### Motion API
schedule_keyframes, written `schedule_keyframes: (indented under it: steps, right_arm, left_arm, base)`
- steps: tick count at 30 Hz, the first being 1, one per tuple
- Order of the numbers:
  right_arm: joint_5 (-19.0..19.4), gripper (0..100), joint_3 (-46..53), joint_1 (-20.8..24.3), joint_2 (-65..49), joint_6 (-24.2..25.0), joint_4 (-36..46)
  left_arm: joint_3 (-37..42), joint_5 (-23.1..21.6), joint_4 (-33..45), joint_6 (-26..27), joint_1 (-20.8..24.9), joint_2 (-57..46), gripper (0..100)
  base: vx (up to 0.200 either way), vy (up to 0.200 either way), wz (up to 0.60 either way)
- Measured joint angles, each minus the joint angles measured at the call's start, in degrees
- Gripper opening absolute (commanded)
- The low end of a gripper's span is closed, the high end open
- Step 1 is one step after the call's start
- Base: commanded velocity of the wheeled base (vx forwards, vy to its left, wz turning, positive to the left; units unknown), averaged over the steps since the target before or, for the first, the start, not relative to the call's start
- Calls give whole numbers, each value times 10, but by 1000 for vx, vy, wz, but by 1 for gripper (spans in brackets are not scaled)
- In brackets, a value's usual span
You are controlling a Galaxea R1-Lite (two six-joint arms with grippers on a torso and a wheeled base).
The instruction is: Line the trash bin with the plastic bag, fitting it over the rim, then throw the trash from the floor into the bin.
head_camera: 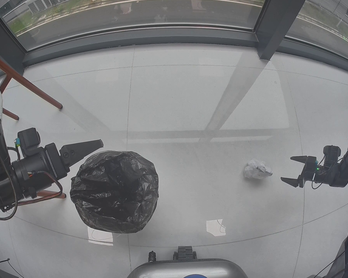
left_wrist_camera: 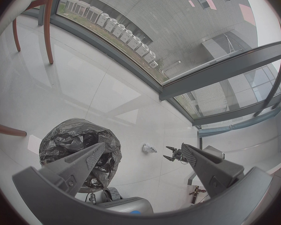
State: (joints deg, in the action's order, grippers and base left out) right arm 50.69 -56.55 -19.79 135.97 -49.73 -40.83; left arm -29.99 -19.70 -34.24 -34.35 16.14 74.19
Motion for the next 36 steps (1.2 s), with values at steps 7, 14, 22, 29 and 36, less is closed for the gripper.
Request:
schedule_keyframes:
  steps: [7, 14, 22, 29, 36]
  right_arm:
    - [-1, 100, -63, 19, 38, 15, 0]
    - [-2, 100, -118, 42, 80, 34, 0]
    - [-2, 100, -135, 59, 105, 38, 1]
    - [-5, 100, -152, 76, 123, 37, 0]
    - [-11, 100, -160, 88, 139, 36, 0]
  left_arm:
    - [0, 10, 0, 0, -2, 3, 100]
    - [0, 24, 0, 0, -2, 5, 100]
    - [0, 25, 0, 0, -3, 14, 100]
    - [-4, 30, 0, 2, -2, 21, 100]
    - [-1, 33, 0, 0, -3, 21, 100]
  base:
    - [0, 0, 0]
    - [0, 0, 0]
    - [0, 0, 0]
    - [0, 0, 0]
    - [0, 0, 0]
